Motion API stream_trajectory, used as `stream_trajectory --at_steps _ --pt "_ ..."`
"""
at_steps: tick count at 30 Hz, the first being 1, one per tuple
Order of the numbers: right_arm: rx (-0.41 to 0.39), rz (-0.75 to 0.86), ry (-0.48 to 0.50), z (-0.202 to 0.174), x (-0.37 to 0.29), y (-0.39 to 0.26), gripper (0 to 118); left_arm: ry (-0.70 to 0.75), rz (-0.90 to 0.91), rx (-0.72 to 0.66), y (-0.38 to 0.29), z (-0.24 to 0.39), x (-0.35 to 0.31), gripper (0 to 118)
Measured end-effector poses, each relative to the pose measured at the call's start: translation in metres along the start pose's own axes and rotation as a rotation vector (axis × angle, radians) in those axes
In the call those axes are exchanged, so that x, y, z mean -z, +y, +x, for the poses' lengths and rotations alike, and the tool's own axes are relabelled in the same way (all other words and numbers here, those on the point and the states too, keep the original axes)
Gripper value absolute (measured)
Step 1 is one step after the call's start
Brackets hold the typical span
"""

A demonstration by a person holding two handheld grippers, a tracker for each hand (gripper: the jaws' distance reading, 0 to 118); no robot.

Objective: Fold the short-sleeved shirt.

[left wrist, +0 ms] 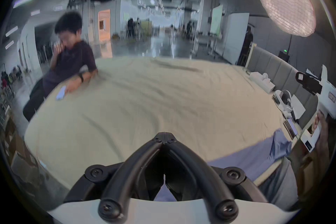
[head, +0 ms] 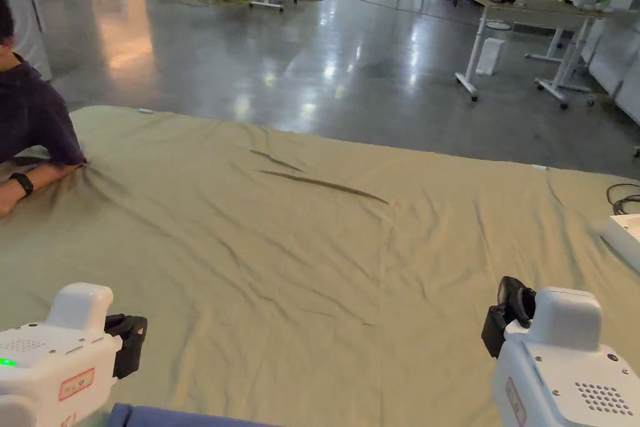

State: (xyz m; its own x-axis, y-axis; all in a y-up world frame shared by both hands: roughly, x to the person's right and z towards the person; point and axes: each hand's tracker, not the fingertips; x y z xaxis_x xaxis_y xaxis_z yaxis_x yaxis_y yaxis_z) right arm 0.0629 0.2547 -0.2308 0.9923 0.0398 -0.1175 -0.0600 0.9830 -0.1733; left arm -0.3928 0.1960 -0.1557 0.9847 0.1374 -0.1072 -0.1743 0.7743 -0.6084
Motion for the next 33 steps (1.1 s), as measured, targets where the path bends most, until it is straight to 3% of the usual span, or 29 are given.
stream_trajectory --at_steps 2,3,5,6,7,11,18,23,30,33 --pt "-0.003 -0.020 0.009 -0.001 0.004 -0.004 0 -0.039 -0.096 -0.062 -0.013 -0.028 0.009 3" --pt "-0.007 -0.030 0.010 -0.002 0.005 -0.005 0 -0.041 -0.138 -0.080 -0.018 -0.039 0.013 11" --pt "-0.011 -0.052 0.013 -0.004 0.007 -0.009 0 -0.085 -0.212 -0.123 -0.030 -0.061 0.021 44" --pt "-0.009 -0.057 0.017 -0.004 0.007 -0.010 0 -0.102 -0.243 -0.158 -0.035 -0.070 0.025 69" --pt "-0.009 -0.064 0.019 -0.005 0.007 -0.011 0 -0.145 -0.275 -0.218 -0.041 -0.083 0.031 76" --pt "-0.016 -0.084 0.018 -0.006 0.007 -0.013 0 -0.241 -0.320 -0.408 -0.062 -0.119 0.051 76" --pt "-0.018 -0.112 0.005 -0.002 0.009 -0.015 0 -0.398 -0.444 -0.598 -0.097 -0.145 0.091 77" --pt "-0.024 -0.127 -0.013 0.001 0.007 -0.018 0 -0.515 -0.397 -0.732 -0.107 -0.149 0.092 77" --pt "-0.016 -0.153 -0.002 -0.005 0.008 -0.023 0 -0.716 -0.470 -0.727 -0.118 -0.118 0.100 77" --pt "-0.022 -0.157 0.007 -0.010 0.006 -0.024 0 -0.725 -0.486 -0.681 -0.121 -0.105 0.104 77"
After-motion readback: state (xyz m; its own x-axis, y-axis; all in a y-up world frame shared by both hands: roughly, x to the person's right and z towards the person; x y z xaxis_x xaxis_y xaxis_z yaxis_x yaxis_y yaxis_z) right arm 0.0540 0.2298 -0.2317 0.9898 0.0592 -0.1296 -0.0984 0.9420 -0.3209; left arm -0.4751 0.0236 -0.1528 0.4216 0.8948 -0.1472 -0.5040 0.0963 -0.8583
